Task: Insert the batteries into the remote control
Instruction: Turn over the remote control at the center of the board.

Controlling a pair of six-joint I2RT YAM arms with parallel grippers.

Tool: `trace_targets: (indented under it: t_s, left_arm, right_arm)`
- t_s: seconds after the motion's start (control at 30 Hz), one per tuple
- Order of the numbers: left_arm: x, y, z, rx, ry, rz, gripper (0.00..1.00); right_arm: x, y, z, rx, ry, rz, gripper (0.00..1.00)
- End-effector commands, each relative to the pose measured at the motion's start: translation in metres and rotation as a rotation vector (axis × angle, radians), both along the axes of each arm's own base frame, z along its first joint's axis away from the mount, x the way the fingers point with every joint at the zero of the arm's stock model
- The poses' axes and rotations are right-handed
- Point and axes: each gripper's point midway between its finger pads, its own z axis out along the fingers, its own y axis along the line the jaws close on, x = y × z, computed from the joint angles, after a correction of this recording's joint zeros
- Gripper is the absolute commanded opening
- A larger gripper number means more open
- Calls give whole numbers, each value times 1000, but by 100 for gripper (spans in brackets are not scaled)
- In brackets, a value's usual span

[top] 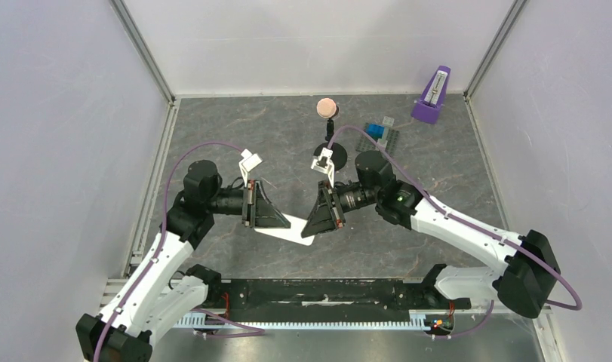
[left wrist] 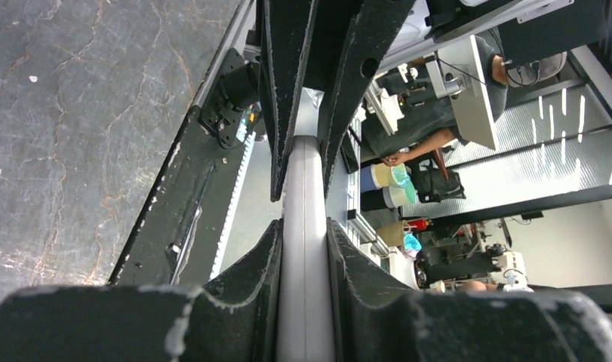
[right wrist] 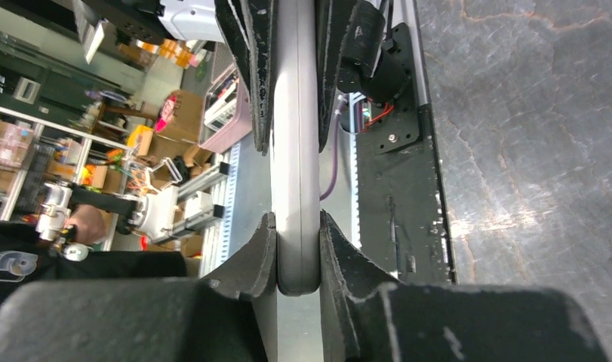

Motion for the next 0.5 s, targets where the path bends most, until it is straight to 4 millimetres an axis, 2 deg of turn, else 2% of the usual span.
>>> trace_targets:
  t_s: [0.0,0.07,0.1,0.2,0.3,0.37,0.4,0.47]
  left_arm:
    - [-11,2,11,-32,-48,-68,35]
    - [-8,1,11,-27,-64,-46,58]
    - [-4,1,12,-22,-74,-26,75]
    - [24,3,4,79,-90,148,77]
    - [72,32,-26,340,-59,491,78]
    - [92,63,-40,488,-55,695,79]
    - [97,78,-47,552,-48,780,79]
    - [100,93,-50,599,-57,853,80]
  right_arm:
    - [2,6,-4,42,-19,-6,7]
    - [3,6,-9,27,-8,-25,0]
    - [6,5,-14,13,-3,-47,0]
    - [18,-1,-32,-61,5,-130,0]
    - [47,-22,-72,-246,-7,-312,0]
    - [73,-50,-106,-436,-50,-479,0]
    - [89,-74,-125,-574,-91,-597,0]
    - [119,-128,-151,-833,-177,-834,0]
